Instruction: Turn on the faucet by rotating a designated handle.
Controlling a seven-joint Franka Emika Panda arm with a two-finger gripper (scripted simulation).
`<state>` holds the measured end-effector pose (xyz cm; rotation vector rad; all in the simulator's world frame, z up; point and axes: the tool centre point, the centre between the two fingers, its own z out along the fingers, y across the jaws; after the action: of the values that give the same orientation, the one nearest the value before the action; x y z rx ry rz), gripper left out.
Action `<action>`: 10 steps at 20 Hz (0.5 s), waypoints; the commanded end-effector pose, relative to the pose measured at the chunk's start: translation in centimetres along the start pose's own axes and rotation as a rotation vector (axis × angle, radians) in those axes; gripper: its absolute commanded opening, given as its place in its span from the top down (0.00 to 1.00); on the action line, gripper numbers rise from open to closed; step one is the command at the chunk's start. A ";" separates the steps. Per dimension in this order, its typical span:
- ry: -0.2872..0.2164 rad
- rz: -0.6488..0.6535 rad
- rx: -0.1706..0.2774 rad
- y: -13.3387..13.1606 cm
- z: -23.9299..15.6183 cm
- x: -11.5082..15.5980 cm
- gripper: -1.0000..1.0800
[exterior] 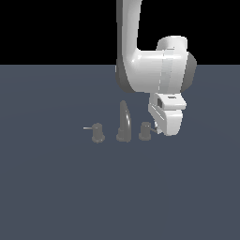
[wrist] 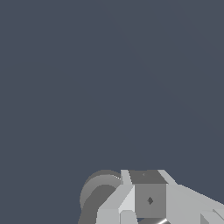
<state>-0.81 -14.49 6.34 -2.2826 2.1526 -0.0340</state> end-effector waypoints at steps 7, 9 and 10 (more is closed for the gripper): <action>-0.013 -0.014 -0.017 2.1 -0.1 -3.4 1.00; -0.004 0.008 -0.013 1.9 -0.1 -2.2 1.00; -0.005 0.005 -0.014 1.8 -0.1 -2.9 1.00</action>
<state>-2.99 -13.09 6.32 -2.2689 2.1802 -0.0179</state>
